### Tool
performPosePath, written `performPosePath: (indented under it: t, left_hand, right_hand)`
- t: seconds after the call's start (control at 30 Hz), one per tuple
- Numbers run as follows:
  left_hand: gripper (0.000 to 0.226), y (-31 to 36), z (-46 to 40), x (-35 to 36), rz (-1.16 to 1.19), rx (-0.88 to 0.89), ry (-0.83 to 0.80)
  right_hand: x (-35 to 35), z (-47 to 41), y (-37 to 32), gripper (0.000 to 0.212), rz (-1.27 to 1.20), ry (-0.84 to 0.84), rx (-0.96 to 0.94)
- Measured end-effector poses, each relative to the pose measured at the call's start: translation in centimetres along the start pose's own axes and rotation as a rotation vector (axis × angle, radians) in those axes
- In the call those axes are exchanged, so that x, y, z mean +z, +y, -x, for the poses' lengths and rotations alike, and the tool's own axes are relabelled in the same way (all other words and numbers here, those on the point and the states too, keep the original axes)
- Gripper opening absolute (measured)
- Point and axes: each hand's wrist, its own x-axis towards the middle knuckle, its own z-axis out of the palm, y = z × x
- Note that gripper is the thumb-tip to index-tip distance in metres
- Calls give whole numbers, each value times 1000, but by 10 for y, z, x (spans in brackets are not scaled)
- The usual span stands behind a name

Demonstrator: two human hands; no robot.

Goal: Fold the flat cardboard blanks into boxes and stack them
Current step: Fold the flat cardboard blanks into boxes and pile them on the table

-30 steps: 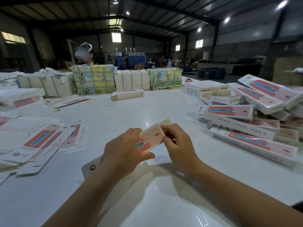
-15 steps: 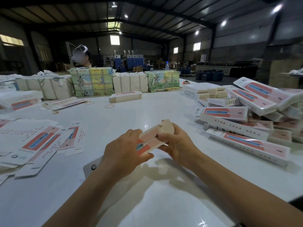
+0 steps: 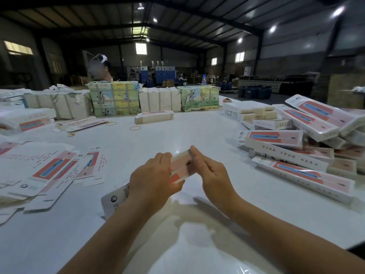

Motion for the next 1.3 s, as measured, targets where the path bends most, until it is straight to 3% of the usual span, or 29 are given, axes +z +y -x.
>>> performPosePath:
  t: [0.2, 0.37, 0.5, 0.9, 1.1, 1.3]
  left_hand:
    - [61, -2, 1, -2, 26, 39, 41]
    - [60, -2, 2, -4, 77, 54, 63]
    - [60, -1, 2, -1, 48, 66, 68]
    - [63, 2, 3, -1, 59, 74, 81]
    - [61, 1, 2, 0, 21, 42, 74]
    - [59, 1, 2, 3, -24, 26, 61]
  right_hand:
    - [-7, -8, 1, 30, -369, 9, 124]
    - [-9, -10, 0, 20, -432, -24, 61]
    - [-6, -8, 3, 39, -280, 62, 34]
    - [-6, 3, 6, 42, 237, 98, -171]
    - [4, 11, 0, 36, 280, 7, -235]
    - [6, 10, 8, 50, 421, -24, -201]
